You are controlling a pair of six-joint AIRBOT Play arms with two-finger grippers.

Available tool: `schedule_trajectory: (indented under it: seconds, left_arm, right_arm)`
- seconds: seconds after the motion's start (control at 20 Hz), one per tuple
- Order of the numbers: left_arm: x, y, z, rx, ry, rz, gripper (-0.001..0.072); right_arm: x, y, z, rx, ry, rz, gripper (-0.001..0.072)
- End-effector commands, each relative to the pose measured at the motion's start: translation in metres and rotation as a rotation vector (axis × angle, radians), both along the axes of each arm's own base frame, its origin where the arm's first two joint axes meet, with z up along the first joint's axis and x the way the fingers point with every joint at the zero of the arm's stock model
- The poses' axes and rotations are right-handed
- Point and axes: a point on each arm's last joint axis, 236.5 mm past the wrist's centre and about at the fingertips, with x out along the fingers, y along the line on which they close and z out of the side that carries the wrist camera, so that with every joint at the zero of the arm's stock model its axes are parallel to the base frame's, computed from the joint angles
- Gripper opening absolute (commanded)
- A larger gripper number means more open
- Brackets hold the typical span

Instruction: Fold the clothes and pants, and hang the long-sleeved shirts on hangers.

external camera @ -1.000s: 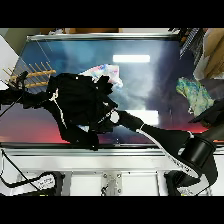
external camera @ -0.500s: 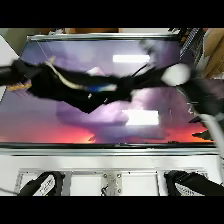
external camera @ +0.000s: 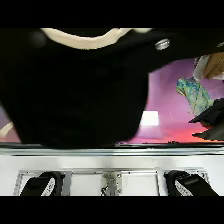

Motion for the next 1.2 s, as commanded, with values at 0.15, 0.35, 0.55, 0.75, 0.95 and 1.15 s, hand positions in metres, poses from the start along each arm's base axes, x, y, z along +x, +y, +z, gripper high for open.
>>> schedule_trajectory:
  seconds: [0.15,0.35,0.55,0.75,0.95,1.15]
  left_arm:
    - [0.032,0.025,-0.054,0.018,0.266,0.150,0.0035]
    - [0.106,0.017,-0.201,0.119,0.719,0.122,0.0036]
    - [0.203,0.024,-0.335,0.110,0.933,0.199,0.0036]
    - [0.293,0.042,-0.424,0.108,0.985,0.304,0.0036]
    - [0.343,0.056,-0.462,0.123,1.065,0.298,0.0035]
    - [0.353,0.087,-0.452,0.162,1.083,0.263,0.0036]
  right_arm:
    - [0.013,-0.006,0.015,0.038,-0.037,-0.036,0.0018]
    - [0.112,0.017,-0.091,-0.022,0.294,-0.032,0.0018]
    - [0.209,0.036,-0.262,-0.136,0.694,-0.038,0.0018]
    - [0.275,0.048,-0.362,-0.137,0.787,-0.056,0.0018]
    - [0.292,0.050,-0.378,-0.127,0.773,-0.066,0.0019]
    - [0.261,0.045,-0.356,-0.219,0.789,-0.021,0.0018]
